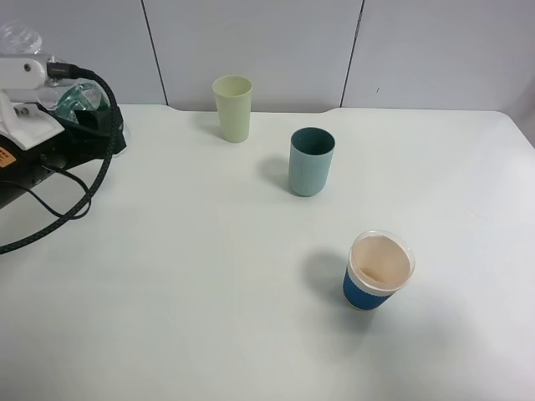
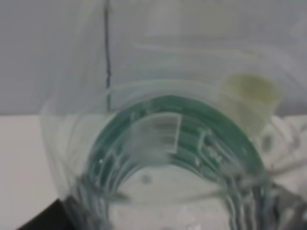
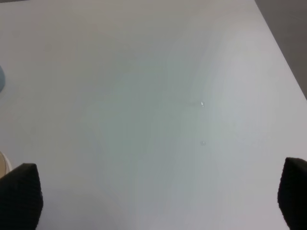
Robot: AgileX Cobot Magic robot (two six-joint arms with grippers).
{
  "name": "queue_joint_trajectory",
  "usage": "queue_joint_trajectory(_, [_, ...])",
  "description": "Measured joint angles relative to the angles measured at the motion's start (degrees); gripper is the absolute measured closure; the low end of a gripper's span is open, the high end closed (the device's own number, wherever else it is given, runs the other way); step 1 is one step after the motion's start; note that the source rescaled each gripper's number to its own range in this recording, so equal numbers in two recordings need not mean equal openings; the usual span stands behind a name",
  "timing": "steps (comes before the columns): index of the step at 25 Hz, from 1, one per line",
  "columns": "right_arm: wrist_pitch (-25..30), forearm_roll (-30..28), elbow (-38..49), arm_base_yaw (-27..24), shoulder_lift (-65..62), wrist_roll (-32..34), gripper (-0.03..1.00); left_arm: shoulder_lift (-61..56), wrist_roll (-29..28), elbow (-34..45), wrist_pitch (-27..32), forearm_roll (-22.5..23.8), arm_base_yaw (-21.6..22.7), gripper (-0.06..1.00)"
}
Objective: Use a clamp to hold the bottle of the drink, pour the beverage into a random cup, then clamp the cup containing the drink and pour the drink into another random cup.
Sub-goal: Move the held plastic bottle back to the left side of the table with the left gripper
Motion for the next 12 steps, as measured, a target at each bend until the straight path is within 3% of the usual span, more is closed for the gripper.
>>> queue_joint_trajectory(4, [0.0, 0.0, 0.0, 0.0, 0.0, 0.0, -0.03, 0.72, -7.23, 0.3, 4.36, 15.22, 9.11, 0.88])
queue_joint_trajectory(7, [0.0, 0.0, 0.0, 0.0, 0.0, 0.0, -0.03, 2.73, -9.58, 0.3, 4.65, 25.76, 14.48, 0.88])
queue_joint_trajectory(9, [0.0, 0.0, 0.0, 0.0, 0.0, 0.0, -0.03, 4.63, -9.74, 0.3, 4.13, 30.03, 16.87, 0.88])
queue_joint_trajectory(12, [0.0, 0.0, 0.0, 0.0, 0.0, 0.0, -0.03, 8.1, -8.29, 0.3, 3.26, 32.56, 17.86, 0.88])
